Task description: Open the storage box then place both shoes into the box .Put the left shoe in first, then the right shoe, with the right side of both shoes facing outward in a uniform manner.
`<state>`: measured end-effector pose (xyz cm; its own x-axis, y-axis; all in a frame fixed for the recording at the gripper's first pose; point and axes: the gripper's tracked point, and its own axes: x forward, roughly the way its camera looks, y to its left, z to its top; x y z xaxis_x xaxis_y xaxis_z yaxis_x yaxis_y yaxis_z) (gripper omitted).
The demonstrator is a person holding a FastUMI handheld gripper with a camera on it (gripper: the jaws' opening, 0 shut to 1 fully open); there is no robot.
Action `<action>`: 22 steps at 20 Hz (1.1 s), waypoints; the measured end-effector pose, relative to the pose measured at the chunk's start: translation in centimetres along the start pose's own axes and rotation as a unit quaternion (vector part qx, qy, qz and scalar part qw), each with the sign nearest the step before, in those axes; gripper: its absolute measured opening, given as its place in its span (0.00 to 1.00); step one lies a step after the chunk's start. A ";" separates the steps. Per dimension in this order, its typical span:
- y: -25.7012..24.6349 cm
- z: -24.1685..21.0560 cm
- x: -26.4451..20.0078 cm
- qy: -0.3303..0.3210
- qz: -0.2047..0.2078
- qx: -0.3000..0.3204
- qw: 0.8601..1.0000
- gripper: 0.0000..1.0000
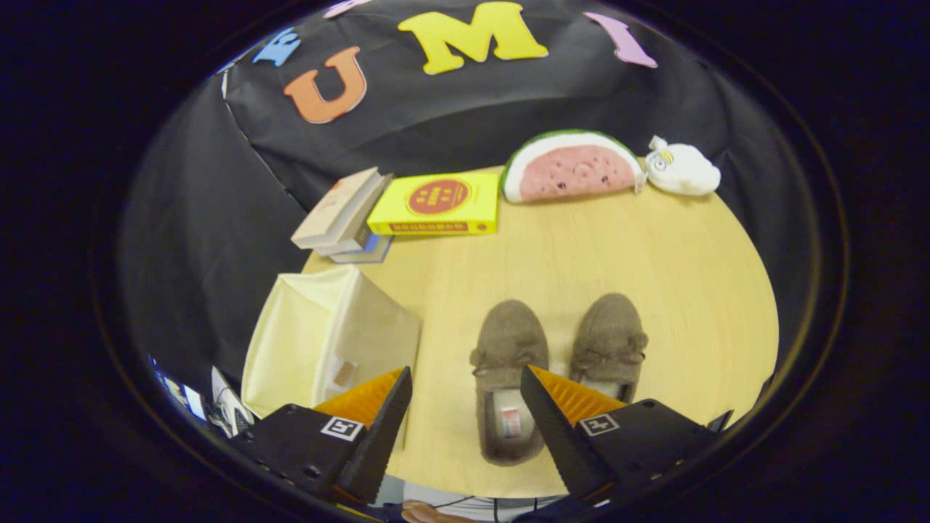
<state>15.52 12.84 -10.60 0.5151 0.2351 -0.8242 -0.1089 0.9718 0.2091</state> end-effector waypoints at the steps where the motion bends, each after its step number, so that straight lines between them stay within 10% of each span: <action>1: -1.0 -0.7 0.6 0.016 -0.012 -0.006 1.000 0.91; 14: -6.5 -5.0 6.7 0.128 -0.099 -0.060 0.985 0.42; 16: -6.8 -5.4 7.3 0.145 -0.104 -0.054 0.982 0.10; 22: -6.6 -5.2 6.9 0.145 -0.088 -0.019 0.985 0.00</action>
<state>15.40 8.17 -20.43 0.2654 0.0528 -0.9627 -0.0745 0.9966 0.0341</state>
